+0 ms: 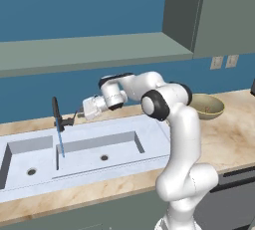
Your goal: Pick the squashs from the sink and place them in one bowl. Place the mushroom in the other bowl. Then turn off the sink faucet.
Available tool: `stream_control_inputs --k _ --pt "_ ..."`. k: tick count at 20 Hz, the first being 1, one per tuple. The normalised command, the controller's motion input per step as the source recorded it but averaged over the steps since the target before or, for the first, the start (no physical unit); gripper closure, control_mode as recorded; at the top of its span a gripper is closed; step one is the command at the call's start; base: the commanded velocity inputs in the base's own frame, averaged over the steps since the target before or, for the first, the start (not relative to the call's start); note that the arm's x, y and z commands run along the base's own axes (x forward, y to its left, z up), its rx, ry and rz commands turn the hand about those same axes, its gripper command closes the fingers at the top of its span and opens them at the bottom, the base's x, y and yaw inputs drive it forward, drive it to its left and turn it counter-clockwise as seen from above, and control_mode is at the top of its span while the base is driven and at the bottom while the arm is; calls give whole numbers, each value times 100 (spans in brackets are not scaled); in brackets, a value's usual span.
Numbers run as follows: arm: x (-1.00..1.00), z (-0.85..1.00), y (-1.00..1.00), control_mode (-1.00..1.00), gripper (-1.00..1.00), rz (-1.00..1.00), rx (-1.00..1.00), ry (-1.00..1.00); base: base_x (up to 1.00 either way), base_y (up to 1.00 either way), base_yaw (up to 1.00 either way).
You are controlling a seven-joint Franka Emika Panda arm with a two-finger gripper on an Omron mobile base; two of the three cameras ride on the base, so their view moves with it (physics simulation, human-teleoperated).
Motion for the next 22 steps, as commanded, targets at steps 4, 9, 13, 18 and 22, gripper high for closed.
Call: stream_control_inputs --k 4,9,13,18,22 --pt "0 -1 0 -100 -100 -4 1 0 0 0 0" --pt "0 0 -2 -100 -100 -7 2 -2 0 0 0" --pt "0 -21 0 -100 -100 0 0 1 0 0 0" --pt "0 -34 0 -100 -100 0 0 2 0 0 0" --pt "3 -5 0 -100 -100 0 0 0 0 0 0"
